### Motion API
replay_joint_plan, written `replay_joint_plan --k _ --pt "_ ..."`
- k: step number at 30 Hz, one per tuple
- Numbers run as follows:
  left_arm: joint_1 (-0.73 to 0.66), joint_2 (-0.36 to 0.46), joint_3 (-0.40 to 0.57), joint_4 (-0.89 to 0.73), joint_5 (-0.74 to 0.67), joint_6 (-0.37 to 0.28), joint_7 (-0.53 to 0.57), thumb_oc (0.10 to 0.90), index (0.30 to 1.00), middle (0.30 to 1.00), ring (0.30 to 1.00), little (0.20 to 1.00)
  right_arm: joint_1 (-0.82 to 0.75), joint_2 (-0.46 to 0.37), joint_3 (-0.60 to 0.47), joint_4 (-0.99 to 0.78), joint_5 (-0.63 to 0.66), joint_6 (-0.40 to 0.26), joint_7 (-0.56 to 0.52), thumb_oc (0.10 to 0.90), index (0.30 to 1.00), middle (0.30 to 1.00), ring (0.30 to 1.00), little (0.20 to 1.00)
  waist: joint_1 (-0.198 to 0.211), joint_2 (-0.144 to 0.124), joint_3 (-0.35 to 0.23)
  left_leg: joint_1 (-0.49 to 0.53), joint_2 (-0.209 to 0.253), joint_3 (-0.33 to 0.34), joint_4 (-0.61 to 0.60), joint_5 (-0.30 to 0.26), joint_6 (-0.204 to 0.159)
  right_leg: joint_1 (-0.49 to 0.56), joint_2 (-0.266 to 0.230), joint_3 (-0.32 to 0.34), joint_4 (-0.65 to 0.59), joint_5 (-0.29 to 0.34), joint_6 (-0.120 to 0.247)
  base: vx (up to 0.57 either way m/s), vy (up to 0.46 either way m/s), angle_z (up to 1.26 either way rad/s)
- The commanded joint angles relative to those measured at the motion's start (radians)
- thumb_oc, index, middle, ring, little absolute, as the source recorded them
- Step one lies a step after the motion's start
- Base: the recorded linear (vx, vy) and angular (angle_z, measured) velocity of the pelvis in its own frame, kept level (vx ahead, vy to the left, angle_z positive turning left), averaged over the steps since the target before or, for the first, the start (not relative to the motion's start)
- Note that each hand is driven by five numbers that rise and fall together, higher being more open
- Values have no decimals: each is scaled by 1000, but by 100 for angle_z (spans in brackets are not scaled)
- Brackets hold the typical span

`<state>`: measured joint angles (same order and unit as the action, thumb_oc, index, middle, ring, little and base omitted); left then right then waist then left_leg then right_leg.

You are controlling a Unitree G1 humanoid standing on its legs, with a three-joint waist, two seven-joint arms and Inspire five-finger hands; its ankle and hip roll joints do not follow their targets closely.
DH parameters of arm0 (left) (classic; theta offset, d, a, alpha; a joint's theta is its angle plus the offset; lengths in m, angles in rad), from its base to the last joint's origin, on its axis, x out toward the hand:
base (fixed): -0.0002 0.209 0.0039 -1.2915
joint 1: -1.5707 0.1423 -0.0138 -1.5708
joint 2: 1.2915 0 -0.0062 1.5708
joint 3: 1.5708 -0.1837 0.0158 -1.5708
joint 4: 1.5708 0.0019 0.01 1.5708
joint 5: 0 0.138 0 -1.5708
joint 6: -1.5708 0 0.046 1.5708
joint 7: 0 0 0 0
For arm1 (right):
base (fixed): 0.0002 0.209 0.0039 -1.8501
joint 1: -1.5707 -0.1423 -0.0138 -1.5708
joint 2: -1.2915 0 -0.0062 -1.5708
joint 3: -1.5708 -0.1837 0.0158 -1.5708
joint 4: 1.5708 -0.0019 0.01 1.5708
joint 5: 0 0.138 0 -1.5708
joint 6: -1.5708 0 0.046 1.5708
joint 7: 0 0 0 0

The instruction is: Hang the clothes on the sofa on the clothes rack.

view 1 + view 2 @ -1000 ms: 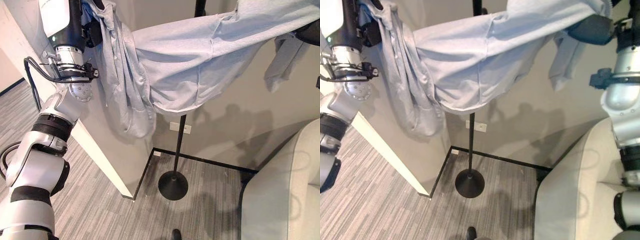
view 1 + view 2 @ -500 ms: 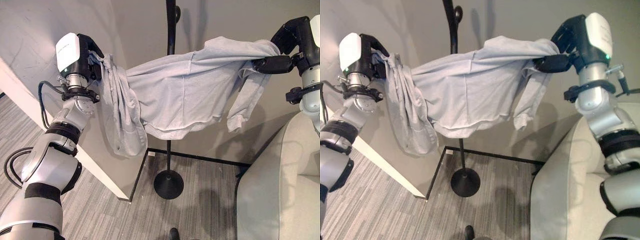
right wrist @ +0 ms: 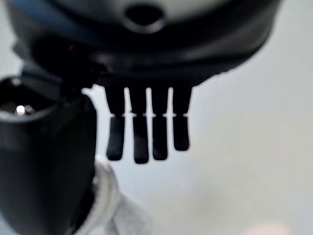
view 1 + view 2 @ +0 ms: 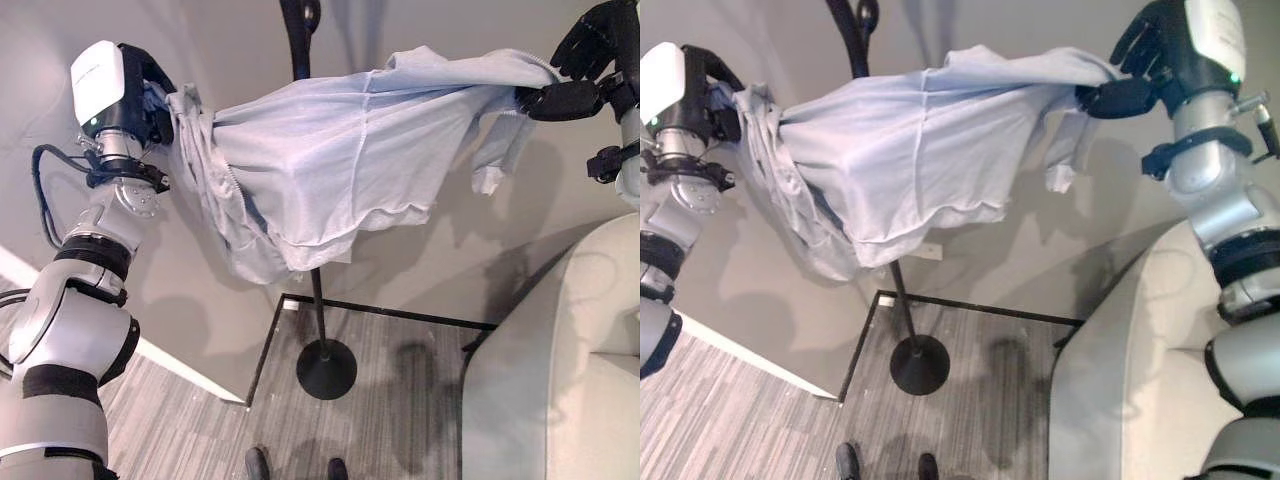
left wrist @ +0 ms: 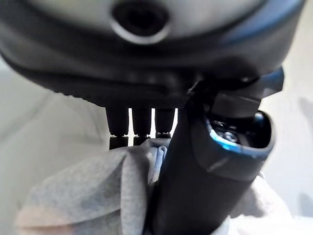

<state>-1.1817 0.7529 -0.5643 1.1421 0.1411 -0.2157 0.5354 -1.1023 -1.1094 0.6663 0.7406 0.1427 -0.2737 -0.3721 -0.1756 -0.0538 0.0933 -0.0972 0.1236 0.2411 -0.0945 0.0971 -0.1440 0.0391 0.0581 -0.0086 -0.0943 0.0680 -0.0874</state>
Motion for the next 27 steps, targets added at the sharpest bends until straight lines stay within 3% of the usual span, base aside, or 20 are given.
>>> replay_joint_plan --k 1,3,4,6,7,10,13,14,15,16,17,18,19,22,23,24,25,26,27 --pt "14 38 57 -20 19 -5 54 400 300 300 300 300 54 -58 -202 -13 50 5 -73 400 300 300 300 300 27 47 -126 98 -23 46 7 15 31 82 -90 -49 7 -81 164 129 72 -23" --pt "142 -10 142 -137 27 -8 56 400 300 300 300 300 272 -12 -350 -168 24 3 -73 400 300 300 300 300 30 53 -119 117 -29 55 7 3 37 89 -95 -49 7 -88 163 110 70 -36" --pt "256 -58 212 -242 32 -15 65 400 300 300 300 300 454 42 -472 -283 -13 1 -77 400 300 300 300 300 33 53 -114 119 -32 57 7 -4 43 83 -97 -50 7 -92 164 53 40 -28" --pt "302 -84 246 -283 23 -17 68 400 300 300 300 300 527 68 -526 -339 -25 1 -79 400 300 300 300 300 35 52 -113 119 -34 57 7 -7 47 81 -99 -51 7 -92 164 25 34 -5" --pt "421 -201 326 -420 -22 -35 91 400 300 300 300 300 700 169 -630 -490 -61 -6 -89 400 300 300 300 300 37 49 -104 122 -38 58 7 -16 59 77 -102 -56 7 -95 163 10 33 7" --pt "460 -255 348 -464 -53 -45 94 400 300 300 300 300 752 214 -645 -539 -73 -8 -86 400 300 300 300 300 38 49 -106 120 -38 57 7 -16 63 71 -102 -58 7 -94 162 -5 20 20" --pt "579 -439 392 -617 -251 -121 116 400 300 300 300 300 845 429 -609 -599 -76 -26 -95 400 300 300 300 300 41 47 -100 128 -40 52 7 -25 72 70 -102 -57 7 -99 158 -5 9 21" --pt "580 -439 392 -618 -251 -121 116 400 300 300 300 300 845 430 -609 -599 -76 -25 -95 400 300 300 300 300 41 47 -102 125 -39 52 7 -23 72 67 -101 -57 7 -96 157 -6 -7 19" --pt "604 -477 388 -644 -299 -147 106 400 300 300 300 300 853 483 -582 -596 -69 -33 -99 400 300 300 300 300 43 46 -103 126 -40 51 7 -24 75 65 -100 -56 7 -96 155 -5 -7 13" --pt "618 -500 387 -657 -335 -161 97 447 371 371 371 371 858 521 -566 -595 -54 -37 -94 400 300 300 300 300 44 45 -100 130 -40 51 7 -26 75 68 -101 -56 7 -97 155 1 -11 7" --pt "640 -531 381 -680 -384 -178 82 532 498 498 498 498 864 566 -532 -595 -41 -41 -90 400 300 300 300 300 46 44 -99 132 -40 51 7 -25 77 67 -100 -56 7 -97 154 -5 -12 9" --pt "657 -546 375 -694 -406 -186 66 711 766 766 766 766 874 593 -514 -600 -33 -44 -78 400 300 300 300 300 46 44 -100 130 -39 51 7 -23 77 63 -99 -55 7 -95 153 -13 -18 11" --pt "684 -564 360 -716 -412 -197 55 800 900 900 900 900 885 630 -469 -601 -25 -51 -60 400 300 300 300 300 48 43 -99 131 -38 52 7 -22 78 61 -98 -53 7 -94 152 -11 -16 7" --pt "753 -565 327 -733 -456 -208 -21 800 900 900 900 900 932 629 -371 -650 -26 -57 52 405 307 307 307 307 55 39 -101 132 -33 54 7 -19 78 60 -96 -55 7 -95 150 -5 -30 -7" --pt "754 -565 327 -733 -456 -208 -22 800 900 900 900 900 933 628 -370 -650 -26 -56 52 467 401 401 401 401 55 39 -101 132 -33 53 7 -19 78 60 -96 -56 7 -95 150 -4 -11 -4" --pt "766 -564 329 -741 -478 -213 -37 800 900 900 900 900 940 614 -362 -664 -36 -56 68 562 542 542 542 542 55 39 -101 132 -33 53 7 -19 78 60 -96 -57 7 -94 150 0 0 0" --pt "777 -566 334 -749 -521 -218 -57 800 900 900 900 900 946 604 -358 -672 -42 -54 80 696 745 745 745 745 57 39 -101 131 -33 52 7 -19 78 60 -95 -59 7 -95 150 0 0 0" --pt "795 -570 339 -766 -571 -222 -80 800 900 900 900 900 961 595 -364 -685 -46 -54 88 800 900 900 900 900 58 40 -101 131 -32 50 7 -18 77 61 -95 -62 7 -96 150 0 0 0" --pt "825 -574 351 -785 -647 -208 -120 800 900 900 900 900 973 577 -373 -698 -58 -49 98 800 900 900 900 900 58 41 -101 129 -33 48 7 -18 78 61 -95 -68 7 -96 151 0 0 0"
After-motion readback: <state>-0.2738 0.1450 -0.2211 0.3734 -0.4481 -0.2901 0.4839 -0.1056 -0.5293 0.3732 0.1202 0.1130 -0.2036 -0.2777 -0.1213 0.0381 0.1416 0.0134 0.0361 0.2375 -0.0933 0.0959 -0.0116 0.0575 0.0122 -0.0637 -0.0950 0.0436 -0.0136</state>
